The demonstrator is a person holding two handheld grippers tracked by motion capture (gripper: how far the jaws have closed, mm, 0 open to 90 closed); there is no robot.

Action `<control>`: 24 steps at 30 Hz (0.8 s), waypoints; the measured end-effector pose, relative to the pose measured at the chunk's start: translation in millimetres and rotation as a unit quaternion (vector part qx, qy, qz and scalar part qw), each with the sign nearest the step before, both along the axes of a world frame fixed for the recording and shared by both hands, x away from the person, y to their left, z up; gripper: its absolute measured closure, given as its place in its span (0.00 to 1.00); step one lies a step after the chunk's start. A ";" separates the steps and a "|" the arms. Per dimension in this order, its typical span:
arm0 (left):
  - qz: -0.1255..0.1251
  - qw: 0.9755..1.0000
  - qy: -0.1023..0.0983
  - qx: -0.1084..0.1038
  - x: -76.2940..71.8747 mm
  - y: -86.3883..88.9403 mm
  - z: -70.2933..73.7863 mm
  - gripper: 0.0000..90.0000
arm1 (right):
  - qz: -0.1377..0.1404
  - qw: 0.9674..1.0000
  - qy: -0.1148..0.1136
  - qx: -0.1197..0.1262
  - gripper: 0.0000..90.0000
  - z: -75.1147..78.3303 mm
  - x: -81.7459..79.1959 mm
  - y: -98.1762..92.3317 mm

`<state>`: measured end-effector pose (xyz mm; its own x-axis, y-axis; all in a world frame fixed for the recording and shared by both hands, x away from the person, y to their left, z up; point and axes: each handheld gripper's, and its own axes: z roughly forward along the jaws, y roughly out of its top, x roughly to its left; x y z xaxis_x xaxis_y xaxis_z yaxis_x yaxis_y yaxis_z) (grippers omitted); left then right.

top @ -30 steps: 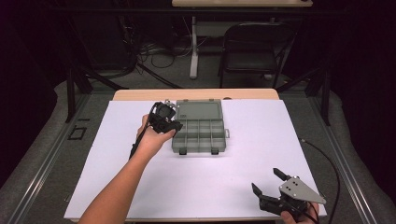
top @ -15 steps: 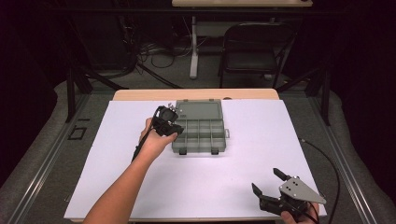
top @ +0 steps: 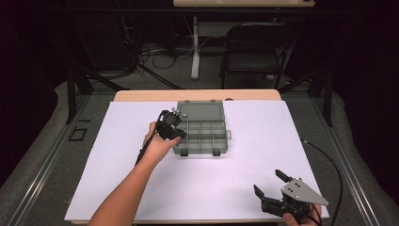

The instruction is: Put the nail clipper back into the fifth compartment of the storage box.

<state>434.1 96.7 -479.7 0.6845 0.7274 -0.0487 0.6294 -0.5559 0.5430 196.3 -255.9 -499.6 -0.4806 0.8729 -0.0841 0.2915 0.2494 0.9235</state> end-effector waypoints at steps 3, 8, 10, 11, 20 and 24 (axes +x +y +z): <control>0.002 1.000 0.003 0.002 0.5 -0.2 -3.5 0.89 | 0.002 1.000 0.001 -0.001 0.16 0.3 -0.3 0.1; 0.003 1.000 0.008 0.004 1.4 0.5 -7.5 0.89 | 0.001 1.000 0.000 -0.001 0.16 0.0 -0.1 0.0; 0.005 1.000 0.008 0.004 1.7 1.1 -9.3 0.89 | 0.001 1.000 0.000 -0.001 0.16 0.0 -0.1 0.1; 0.006 1.000 0.009 0.004 1.8 1.3 -10.2 0.89 | 0.001 1.000 0.000 -0.001 0.16 -0.1 0.0 0.2; 0.009 1.000 0.016 0.006 2.8 3.1 -15.2 0.89 | 0.001 1.000 0.002 -0.001 0.16 -0.2 0.0 0.2; 0.010 1.000 0.019 0.006 2.7 3.0 -18.2 0.89 | 0.004 1.000 0.003 -0.002 0.16 0.0 -0.3 0.2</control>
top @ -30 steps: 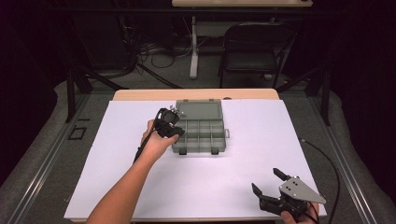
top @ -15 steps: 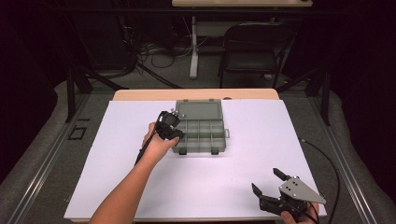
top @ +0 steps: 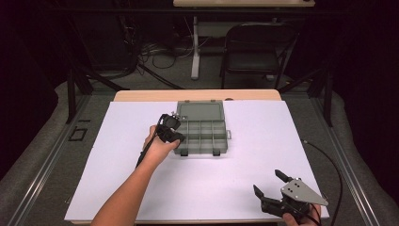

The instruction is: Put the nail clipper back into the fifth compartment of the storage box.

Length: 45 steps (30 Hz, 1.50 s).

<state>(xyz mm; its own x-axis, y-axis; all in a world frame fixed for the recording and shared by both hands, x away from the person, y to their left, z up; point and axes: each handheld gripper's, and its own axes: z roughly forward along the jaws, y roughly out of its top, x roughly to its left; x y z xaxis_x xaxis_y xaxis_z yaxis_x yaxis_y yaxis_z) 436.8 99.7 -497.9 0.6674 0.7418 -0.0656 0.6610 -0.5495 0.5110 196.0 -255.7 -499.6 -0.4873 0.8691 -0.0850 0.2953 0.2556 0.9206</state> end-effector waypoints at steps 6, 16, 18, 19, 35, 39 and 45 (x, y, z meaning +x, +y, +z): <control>0.001 1.000 0.003 0.000 0.4 -0.2 -2.3 0.89 | 0.000 1.000 0.000 -0.001 0.16 -0.1 0.1 0.0; 0.002 1.000 0.008 0.002 0.4 -0.5 -3.2 0.89 | -0.001 1.000 -0.001 0.001 0.16 -0.5 0.3 0.4; 0.003 1.000 0.006 0.001 0.1 -0.5 -2.9 0.89 | 0.000 1.000 0.001 0.000 0.16 -0.2 0.0 0.4; 0.003 1.000 0.005 0.000 0.1 -0.3 -2.7 0.88 | -0.002 1.000 -0.002 0.001 0.16 -0.6 0.2 0.8; 0.026 0.999 -0.030 -0.017 -3.0 7.5 8.3 0.50 | -0.001 1.000 0.000 0.000 0.16 -0.3 0.0 0.7; 0.035 0.998 -0.036 -0.030 -5.4 12.0 13.0 0.45 | -0.002 1.000 -0.001 0.001 0.16 -0.1 0.1 0.0; 0.024 0.997 -0.044 -0.065 -13.1 17.1 23.4 0.46 | -0.004 1.000 0.001 0.004 0.16 -0.9 0.6 -0.6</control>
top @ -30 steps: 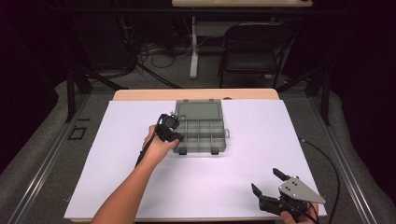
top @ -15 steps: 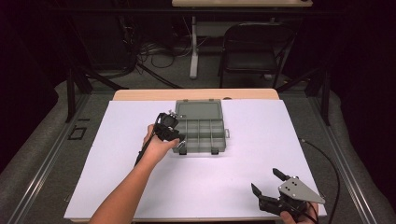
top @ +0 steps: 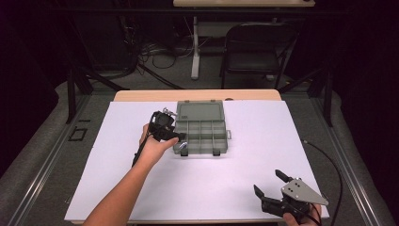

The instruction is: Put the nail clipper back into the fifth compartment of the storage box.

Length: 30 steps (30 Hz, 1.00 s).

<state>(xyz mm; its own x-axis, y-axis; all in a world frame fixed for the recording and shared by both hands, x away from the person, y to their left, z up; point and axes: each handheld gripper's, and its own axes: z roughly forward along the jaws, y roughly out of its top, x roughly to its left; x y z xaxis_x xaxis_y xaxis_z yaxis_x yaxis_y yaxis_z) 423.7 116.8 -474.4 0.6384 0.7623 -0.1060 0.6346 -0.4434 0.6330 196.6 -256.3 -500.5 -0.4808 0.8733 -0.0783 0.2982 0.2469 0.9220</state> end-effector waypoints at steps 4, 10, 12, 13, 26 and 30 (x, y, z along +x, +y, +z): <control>-0.015 1.000 -0.008 -0.020 -4.1 4.1 5.7 0.46 | 0.001 1.000 0.002 -0.002 0.16 -0.4 0.4 -0.4; -0.026 0.999 -0.011 -0.045 -9.9 10.0 11.4 0.43 | -0.001 1.000 0.001 -0.001 0.16 -1.8 0.8 0.1; -0.028 0.998 -0.019 -0.049 -13.2 11.2 13.7 0.40 | -0.002 1.000 0.006 0.000 0.16 -1.3 -0.1 -0.2; -0.027 0.998 -0.022 -0.052 -15.5 12.4 15.7 0.38 | 0.001 1.000 0.006 -0.002 0.16 -1.0 0.1 -1.0; -0.043 0.992 -0.043 -0.113 -43.1 26.3 28.0 0.15 | -0.005 1.000 0.001 0.002 0.16 -0.6 0.3 0.1; -0.053 0.990 -0.046 -0.123 -52.9 33.7 29.8 0.10 | -0.009 1.000 -0.001 0.002 0.15 -0.2 0.1 1.2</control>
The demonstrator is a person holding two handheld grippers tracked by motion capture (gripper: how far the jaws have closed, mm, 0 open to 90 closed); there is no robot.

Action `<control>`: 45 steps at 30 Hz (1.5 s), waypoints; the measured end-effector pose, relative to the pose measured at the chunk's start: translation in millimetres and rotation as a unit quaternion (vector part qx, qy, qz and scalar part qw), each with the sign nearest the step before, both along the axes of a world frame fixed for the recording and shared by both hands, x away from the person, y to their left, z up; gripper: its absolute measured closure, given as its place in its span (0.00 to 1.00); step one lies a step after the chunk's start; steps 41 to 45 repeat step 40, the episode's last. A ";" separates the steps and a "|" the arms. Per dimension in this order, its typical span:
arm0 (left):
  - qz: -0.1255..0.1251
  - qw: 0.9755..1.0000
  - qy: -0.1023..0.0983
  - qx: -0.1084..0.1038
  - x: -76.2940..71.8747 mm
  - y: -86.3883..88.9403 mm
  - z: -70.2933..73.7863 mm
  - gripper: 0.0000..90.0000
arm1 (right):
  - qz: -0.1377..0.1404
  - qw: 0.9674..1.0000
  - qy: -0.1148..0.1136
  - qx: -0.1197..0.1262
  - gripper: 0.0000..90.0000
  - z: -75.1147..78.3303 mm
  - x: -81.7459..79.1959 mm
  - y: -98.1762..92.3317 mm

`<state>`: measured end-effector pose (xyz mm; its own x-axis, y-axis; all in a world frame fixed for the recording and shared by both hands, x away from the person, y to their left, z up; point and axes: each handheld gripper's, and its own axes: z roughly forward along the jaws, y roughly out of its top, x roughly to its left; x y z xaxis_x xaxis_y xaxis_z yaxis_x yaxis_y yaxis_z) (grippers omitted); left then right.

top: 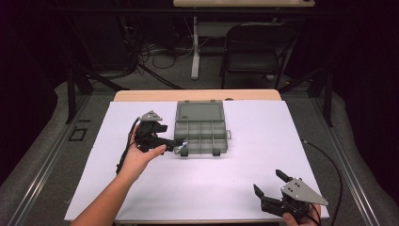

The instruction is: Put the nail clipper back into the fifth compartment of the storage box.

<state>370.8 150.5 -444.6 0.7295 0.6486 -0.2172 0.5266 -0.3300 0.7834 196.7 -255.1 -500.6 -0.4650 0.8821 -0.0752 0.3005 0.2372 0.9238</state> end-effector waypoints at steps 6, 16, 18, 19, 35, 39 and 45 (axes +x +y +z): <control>-0.020 0.999 -0.022 -0.026 -18.8 13.9 2.4 0.02 | 0.003 1.000 0.001 -0.004 0.09 1.1 0.3 -0.4; -0.018 0.998 -0.050 -0.037 -52.3 40.0 -7.3 0.00 | 0.004 1.000 -0.001 -0.003 0.06 2.2 -0.5 0.8; -0.014 0.998 -0.057 -0.038 -58.3 44.9 -9.4 0.00 | 0.004 1.000 0.001 -0.001 0.06 2.2 -0.4 0.9; -0.011 0.997 -0.063 -0.037 -61.3 47.1 -10.2 0.00 | 0.004 1.000 0.003 -0.002 0.05 2.2 -0.3 0.9; 0.029 0.994 -0.081 -0.066 -93.2 85.3 -37.4 0.00 | 0.003 1.000 0.008 -0.008 0.05 -0.3 1.5 0.5; 0.038 0.994 -0.082 -0.068 -95.1 92.1 -40.0 0.00 | 0.007 1.000 0.013 -0.008 0.05 -1.2 2.1 0.2; 0.040 0.993 -0.084 -0.069 -95.3 93.3 -40.9 0.00 | 0.005 1.000 0.012 -0.009 0.05 -1.6 2.2 0.1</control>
